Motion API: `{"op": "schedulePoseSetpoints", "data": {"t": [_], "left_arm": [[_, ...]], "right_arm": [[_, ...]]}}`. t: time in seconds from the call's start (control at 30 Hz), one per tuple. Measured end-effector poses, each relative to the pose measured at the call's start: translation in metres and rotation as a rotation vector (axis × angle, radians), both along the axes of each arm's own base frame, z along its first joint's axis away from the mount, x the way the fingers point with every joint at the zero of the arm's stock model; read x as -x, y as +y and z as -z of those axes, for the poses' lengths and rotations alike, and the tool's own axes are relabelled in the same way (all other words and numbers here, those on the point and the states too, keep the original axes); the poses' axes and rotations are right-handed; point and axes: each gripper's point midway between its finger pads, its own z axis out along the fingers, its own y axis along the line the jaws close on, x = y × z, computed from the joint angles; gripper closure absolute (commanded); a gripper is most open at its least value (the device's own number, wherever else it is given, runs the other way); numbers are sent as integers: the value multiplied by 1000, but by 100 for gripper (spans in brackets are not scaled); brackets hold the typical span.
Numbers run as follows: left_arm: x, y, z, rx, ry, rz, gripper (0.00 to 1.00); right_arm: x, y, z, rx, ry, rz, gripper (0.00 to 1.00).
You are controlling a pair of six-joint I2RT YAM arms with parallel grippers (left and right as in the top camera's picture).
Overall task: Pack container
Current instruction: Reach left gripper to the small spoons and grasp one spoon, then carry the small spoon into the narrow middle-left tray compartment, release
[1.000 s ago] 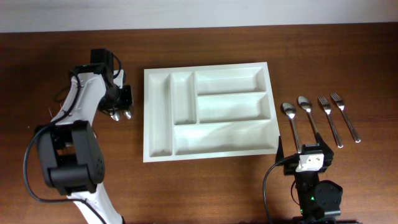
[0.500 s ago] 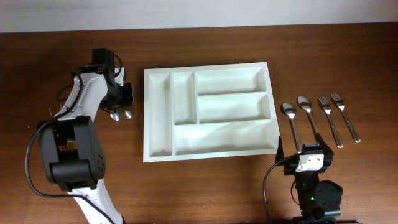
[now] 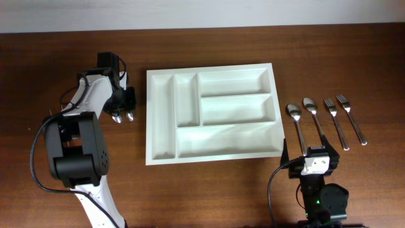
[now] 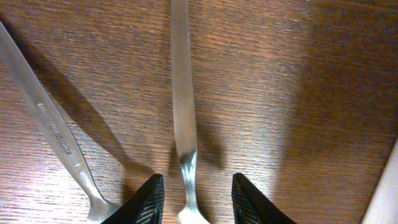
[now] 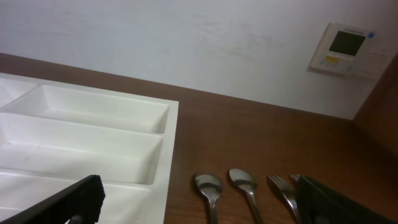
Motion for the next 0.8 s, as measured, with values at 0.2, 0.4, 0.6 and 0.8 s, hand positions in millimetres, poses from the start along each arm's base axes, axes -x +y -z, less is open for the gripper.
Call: {"op": "schedulePoseSetpoints", "data": {"t": [0.2, 0.4, 0.6, 0.8], "left_arm": [[-2, 2, 0, -9, -6, -1, 63], [-3, 2, -1, -14, -13, -2, 56], [-1, 4, 8, -19, 12, -14, 57], [-3, 5, 9, -26, 14, -27, 92]], "right_arm": [[0, 0, 0, 0, 0, 0, 1], [0, 0, 0, 0, 0, 0, 1], [0, 0, 0, 0, 0, 0, 1], [0, 0, 0, 0, 0, 0, 1]]}}
